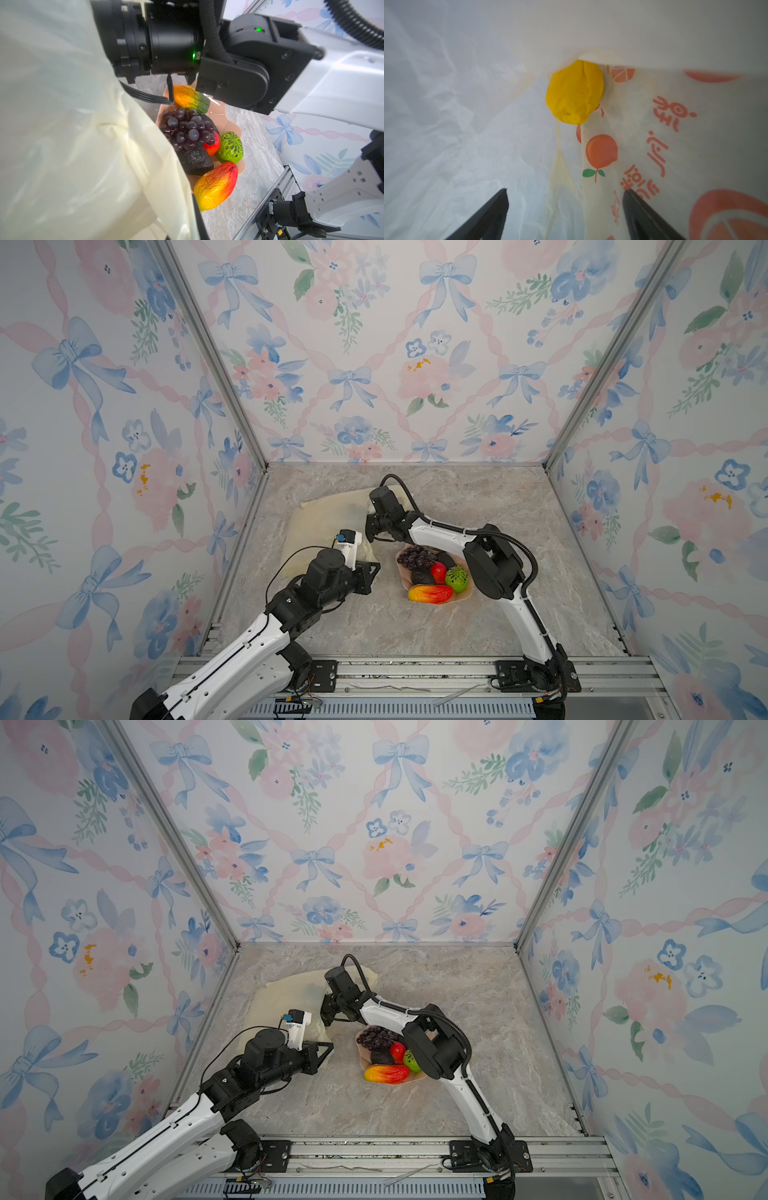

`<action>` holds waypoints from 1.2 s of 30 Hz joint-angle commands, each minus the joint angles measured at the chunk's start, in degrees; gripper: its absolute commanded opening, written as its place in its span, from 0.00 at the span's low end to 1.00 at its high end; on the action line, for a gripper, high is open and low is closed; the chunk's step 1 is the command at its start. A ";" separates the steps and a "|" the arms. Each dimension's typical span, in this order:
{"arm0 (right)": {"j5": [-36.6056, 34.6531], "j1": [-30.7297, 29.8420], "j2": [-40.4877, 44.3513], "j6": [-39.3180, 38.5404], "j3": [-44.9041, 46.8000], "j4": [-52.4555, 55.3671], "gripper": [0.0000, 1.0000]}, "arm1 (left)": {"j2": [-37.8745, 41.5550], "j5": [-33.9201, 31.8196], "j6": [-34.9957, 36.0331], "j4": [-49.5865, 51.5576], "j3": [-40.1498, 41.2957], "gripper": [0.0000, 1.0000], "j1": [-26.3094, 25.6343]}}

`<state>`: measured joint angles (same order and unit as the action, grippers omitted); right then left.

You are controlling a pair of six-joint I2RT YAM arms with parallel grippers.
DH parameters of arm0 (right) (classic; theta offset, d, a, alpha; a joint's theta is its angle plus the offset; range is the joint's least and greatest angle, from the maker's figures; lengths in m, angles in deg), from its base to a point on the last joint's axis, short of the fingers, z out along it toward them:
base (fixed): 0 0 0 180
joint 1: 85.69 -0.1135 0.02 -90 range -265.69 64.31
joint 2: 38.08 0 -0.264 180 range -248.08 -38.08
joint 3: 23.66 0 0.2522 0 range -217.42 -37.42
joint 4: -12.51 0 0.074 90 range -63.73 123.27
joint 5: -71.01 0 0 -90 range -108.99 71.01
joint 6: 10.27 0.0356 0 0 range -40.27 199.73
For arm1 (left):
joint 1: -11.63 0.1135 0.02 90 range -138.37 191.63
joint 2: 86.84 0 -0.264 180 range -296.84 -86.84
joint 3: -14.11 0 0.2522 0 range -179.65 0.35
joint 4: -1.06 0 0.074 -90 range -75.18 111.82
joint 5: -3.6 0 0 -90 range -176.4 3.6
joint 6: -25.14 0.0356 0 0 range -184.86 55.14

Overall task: Place the fruits into the plastic bag
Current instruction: Place the fruit in the plastic bag.

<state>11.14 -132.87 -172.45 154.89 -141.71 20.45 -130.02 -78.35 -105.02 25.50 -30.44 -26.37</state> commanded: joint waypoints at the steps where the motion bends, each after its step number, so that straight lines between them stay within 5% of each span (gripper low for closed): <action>1: -0.97 1.10 2.54 -3.74 -0.32 3.58 0.89 | 1.69 0.65 -0.26 2.20 1.14 0.00 0.36; 11: -8.62 4.67 9.74 -17.31 0.03 20.67 0.91 | 7.18 -2.84 -1.21 8.20 1.17 0.00 1.98; 36: -20.02 13.84 25.29 -28.66 12.36 29.38 0.98 | 6.69 -2.23 -1.15 8.83 0.70 0.00 3.11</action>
<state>-6.91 -120.43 -150.74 128.09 -130.85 47.75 -122.98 -80.16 -106.10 33.41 -29.70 -23.75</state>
